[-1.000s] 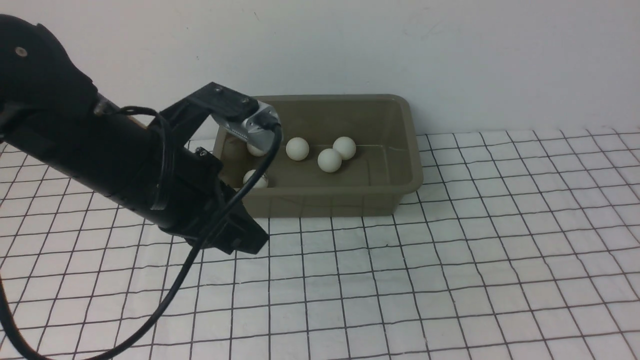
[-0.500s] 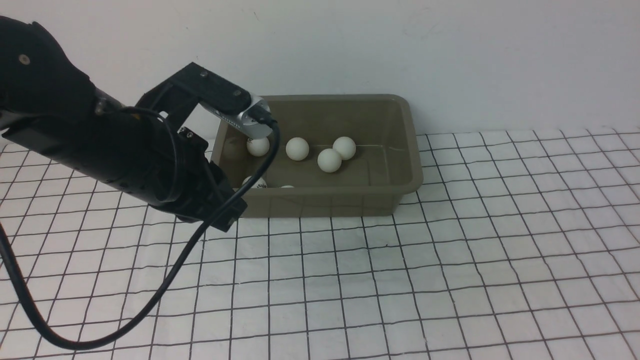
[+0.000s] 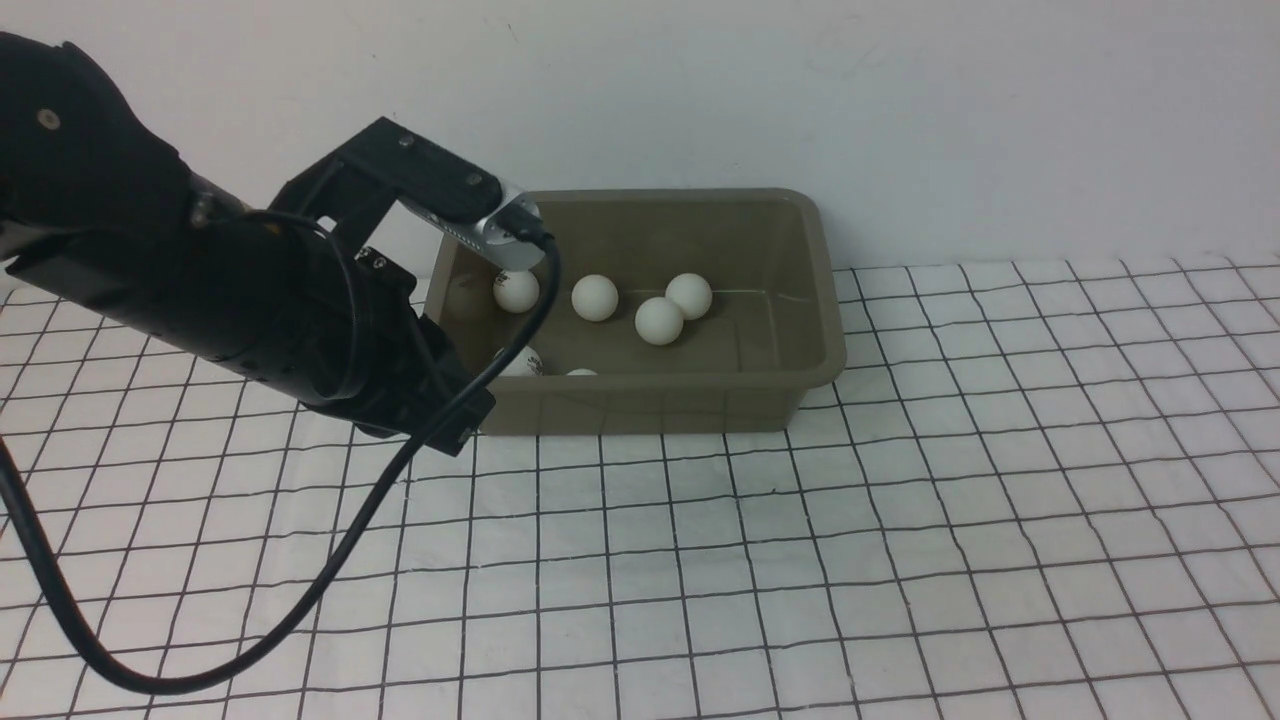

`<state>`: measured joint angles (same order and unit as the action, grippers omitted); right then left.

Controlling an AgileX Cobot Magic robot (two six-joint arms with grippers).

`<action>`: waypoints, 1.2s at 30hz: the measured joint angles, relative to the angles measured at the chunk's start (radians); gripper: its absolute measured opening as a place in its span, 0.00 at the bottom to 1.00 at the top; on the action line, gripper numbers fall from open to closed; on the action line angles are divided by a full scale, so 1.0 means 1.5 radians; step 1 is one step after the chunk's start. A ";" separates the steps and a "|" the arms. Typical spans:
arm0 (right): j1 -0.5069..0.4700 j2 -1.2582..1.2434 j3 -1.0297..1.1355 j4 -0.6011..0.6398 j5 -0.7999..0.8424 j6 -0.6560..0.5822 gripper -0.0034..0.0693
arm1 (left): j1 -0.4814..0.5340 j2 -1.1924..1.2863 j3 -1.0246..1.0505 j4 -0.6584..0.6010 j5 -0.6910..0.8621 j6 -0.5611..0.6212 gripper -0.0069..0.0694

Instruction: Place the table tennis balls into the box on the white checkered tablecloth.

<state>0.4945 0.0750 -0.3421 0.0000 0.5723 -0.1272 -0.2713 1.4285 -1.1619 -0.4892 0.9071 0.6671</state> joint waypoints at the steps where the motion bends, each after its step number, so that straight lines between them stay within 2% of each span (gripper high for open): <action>1: 0.000 0.000 0.006 0.000 -0.001 0.000 0.03 | 0.000 0.000 0.000 0.000 0.000 0.000 0.09; 12: 0.000 0.000 0.014 -0.013 0.054 0.000 0.03 | 0.000 0.000 0.000 -0.001 -0.002 0.002 0.09; 36: 0.000 0.000 0.014 -0.013 0.060 0.001 0.03 | 0.000 0.000 0.000 -0.019 -0.033 0.003 0.09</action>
<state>0.4945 0.0750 -0.3216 -0.0188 0.6618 -0.1257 -0.2713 1.4285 -1.1619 -0.5173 0.8579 0.6716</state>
